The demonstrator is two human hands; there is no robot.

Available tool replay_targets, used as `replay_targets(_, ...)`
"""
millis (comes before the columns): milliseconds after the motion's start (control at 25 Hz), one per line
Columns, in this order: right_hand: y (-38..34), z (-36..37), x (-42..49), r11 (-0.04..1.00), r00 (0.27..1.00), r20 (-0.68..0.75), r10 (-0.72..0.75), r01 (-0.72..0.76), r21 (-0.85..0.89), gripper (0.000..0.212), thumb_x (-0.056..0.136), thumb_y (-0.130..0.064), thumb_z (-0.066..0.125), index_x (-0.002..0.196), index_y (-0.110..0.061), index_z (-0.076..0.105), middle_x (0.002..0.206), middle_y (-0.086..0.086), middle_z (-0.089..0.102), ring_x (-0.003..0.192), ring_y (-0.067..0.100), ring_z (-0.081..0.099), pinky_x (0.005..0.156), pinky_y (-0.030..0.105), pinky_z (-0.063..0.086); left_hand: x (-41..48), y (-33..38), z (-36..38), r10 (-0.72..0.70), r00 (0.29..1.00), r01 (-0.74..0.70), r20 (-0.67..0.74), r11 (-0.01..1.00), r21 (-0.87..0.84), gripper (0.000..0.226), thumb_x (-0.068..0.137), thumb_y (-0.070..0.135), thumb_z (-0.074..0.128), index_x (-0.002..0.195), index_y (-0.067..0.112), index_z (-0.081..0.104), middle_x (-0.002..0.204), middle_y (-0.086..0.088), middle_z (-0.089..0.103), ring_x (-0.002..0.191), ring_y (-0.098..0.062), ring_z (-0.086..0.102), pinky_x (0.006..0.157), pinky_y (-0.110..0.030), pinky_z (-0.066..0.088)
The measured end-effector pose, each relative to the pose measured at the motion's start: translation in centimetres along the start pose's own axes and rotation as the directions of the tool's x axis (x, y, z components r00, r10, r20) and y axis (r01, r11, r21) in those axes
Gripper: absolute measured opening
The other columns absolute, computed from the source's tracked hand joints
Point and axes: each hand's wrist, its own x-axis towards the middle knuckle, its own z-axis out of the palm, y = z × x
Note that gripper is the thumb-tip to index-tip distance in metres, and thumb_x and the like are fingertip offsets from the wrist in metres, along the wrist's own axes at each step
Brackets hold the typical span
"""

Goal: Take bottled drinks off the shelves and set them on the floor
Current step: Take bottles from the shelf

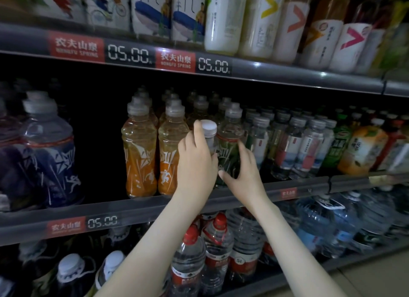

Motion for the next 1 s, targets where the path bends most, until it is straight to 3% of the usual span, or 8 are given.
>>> replay_targets(120, -0.2, -0.1, -0.3, 0.999, 0.998, 0.049, -0.037, 0.036, 0.016, 0.086, 0.088, -0.025, 0.068, 0.153, -0.022, 0.012, 0.159, -0.003, 0.012, 0.145, 0.01, 0.007, 0.113, 0.026, 0.01, -0.9, 1.2, 0.0, 0.029, 0.998, -0.022, 0.047, 0.989, -0.146, 0.076, 0.074, -0.003, 0.074, 0.138, -0.006, 0.034, 0.129, -0.022, 0.051, 0.121, -0.039, 0.047, 0.103, -0.046, 0.042)
replay_targets(200, -0.4, -0.1, -0.6, 0.98, 0.992, 0.05, -0.114, 0.104, 0.171, 0.071, 0.084, -0.016, 0.07, 0.145, -0.026, 0.033, 0.148, -0.003, 0.036, 0.139, 0.011, 0.03, 0.117, 0.034, 0.026, -2.2, 1.9, -0.4, 0.131, 0.991, -0.121, 0.024, 0.961, -0.25, 0.069, 0.076, -0.006, 0.071, 0.136, -0.003, 0.036, 0.129, -0.015, 0.05, 0.123, -0.028, 0.044, 0.109, -0.025, 0.032)
replay_targets(280, -0.4, -0.7, -1.4, 0.95, 0.986, 0.031, -0.165, 0.15, 0.275, 0.059, 0.081, 0.0, 0.068, 0.129, -0.028, 0.048, 0.127, -0.012, 0.056, 0.12, 0.001, 0.051, 0.101, 0.028, 0.044, -3.0, 2.6, -1.0, 0.24, 0.971, -0.231, -0.011, 0.922, -0.312, 0.062, 0.081, -0.004, 0.068, 0.134, 0.0, 0.036, 0.13, -0.006, 0.043, 0.122, -0.021, 0.042, 0.107, -0.01, 0.023)
replay_targets(400, 0.0, -2.6, -2.3, 0.928, 0.993, -0.008, -0.117, 0.112, 0.356, 0.052, 0.078, 0.009, 0.068, 0.108, -0.031, 0.056, 0.095, -0.024, 0.068, 0.095, -0.005, 0.062, 0.078, 0.012, 0.047, -2.5, 4.2, -1.7, 0.257, 0.966, -0.22, 0.015, 0.856, -0.469, 0.064, 0.085, 0.006, 0.067, 0.139, 0.014, 0.034, 0.135, 0.009, 0.041, 0.131, -0.001, 0.033, 0.107, -0.006, 0.021)
replay_targets(520, 0.5, -4.7, -2.8, 0.928, 0.997, -0.065, -0.03, 0.052, 0.37, 0.027, 0.076, -0.012, 0.074, 0.089, -0.032, 0.061, 0.083, -0.024, 0.069, 0.083, -0.003, 0.063, 0.068, 0.009, 0.047, -1.2, 5.4, -1.2, 0.229, 0.963, -0.101, 0.142, 0.795, -0.598, 0.059, 0.092, 0.019, 0.06, 0.138, 0.037, 0.029, 0.13, 0.036, 0.03, 0.123, 0.024, 0.025, 0.101, -0.002, 0.025)
replay_targets(760, 5.0, -9.2, -3.1, 0.841, 0.948, -0.205, 0.245, -0.102, 0.532, 0.017, 0.082, -0.021, 0.074, 0.099, -0.021, 0.069, 0.093, -0.006, 0.074, 0.09, 0.014, 0.069, 0.081, 0.037, 0.054, -1.5, 3.5, 4.7, 0.228, 0.97, -0.191, 0.082, 0.927, -0.322, 0.043, 0.093, 0.005, 0.054, 0.135, 0.014, 0.05, 0.133, -0.005, 0.054, 0.123, -0.022, 0.049, 0.104, -0.035, 0.04)
replay_targets(880, 7.6, -10.4, -2.4, 0.831, 0.879, -0.322, 0.352, -0.136, 0.539, 0.021, 0.083, -0.023, 0.074, 0.102, -0.021, 0.067, 0.095, -0.005, 0.073, 0.089, 0.012, 0.068, 0.077, 0.034, 0.052, -2.8, 3.5, 7.4, 0.377, 0.923, -0.377, 0.075, 0.926, -0.013, 0.053, 0.083, 0.003, 0.063, 0.134, 0.011, 0.052, 0.135, -0.016, 0.053, 0.127, -0.035, 0.046, 0.109, -0.054, 0.03)
replay_targets(1000, 9.2, -9.9, -1.0, 0.868, 0.817, -0.431, 0.383, -0.159, 0.47, 0.02, 0.082, -0.023, 0.075, 0.098, -0.021, 0.064, 0.092, -0.007, 0.07, 0.086, 0.009, 0.066, 0.076, 0.029, 0.051, -3.7, 3.3, 9.5, 0.393, 0.917, -0.397, 0.068, 0.916, 0.061, 0.063, 0.076, -0.001, 0.066, 0.136, 0.011, 0.049, 0.136, -0.022, 0.05, 0.128, -0.039, 0.044, 0.105, -0.06, 0.028)
